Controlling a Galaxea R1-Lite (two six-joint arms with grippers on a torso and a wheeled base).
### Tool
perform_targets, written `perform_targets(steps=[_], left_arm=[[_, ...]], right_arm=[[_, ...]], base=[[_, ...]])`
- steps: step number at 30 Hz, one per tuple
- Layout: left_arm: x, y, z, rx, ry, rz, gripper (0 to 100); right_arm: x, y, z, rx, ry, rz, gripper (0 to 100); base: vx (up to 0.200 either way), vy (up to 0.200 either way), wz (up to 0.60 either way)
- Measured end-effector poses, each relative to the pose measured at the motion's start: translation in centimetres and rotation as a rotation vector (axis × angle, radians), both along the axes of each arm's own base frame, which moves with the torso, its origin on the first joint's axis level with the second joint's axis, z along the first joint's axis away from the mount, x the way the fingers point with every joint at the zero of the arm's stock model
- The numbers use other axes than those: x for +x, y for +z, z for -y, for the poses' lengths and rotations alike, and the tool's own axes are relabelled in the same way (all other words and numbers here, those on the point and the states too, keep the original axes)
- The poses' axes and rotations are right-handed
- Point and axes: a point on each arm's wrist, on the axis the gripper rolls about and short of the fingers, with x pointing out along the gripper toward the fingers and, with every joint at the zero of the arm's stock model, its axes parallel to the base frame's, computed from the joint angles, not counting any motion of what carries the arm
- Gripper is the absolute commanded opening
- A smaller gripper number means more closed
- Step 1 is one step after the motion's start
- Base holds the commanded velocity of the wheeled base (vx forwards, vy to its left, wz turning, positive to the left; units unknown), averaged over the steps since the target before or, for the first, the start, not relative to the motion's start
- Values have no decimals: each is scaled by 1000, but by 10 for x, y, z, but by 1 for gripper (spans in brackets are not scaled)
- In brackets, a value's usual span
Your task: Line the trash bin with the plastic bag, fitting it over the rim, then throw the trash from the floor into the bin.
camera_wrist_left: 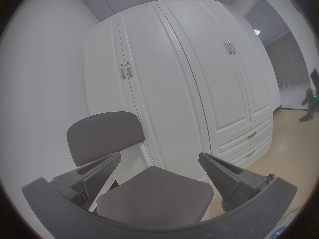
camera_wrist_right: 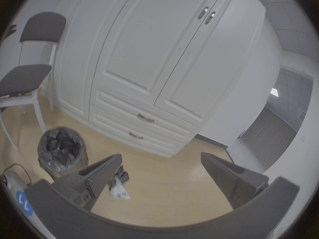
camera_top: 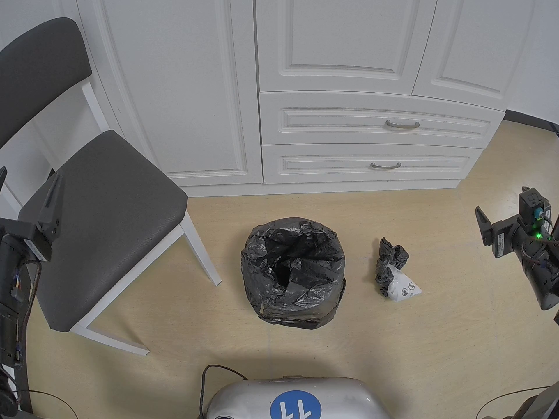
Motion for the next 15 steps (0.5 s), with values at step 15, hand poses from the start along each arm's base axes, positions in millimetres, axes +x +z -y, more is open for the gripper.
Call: perform_targets(steps=[15], left_arm=[[-7, 11, -10, -11, 60, 48, 100]], right_arm=[[89, -25, 3, 321, 117, -507, 100]], base=[[0, 0, 0]])
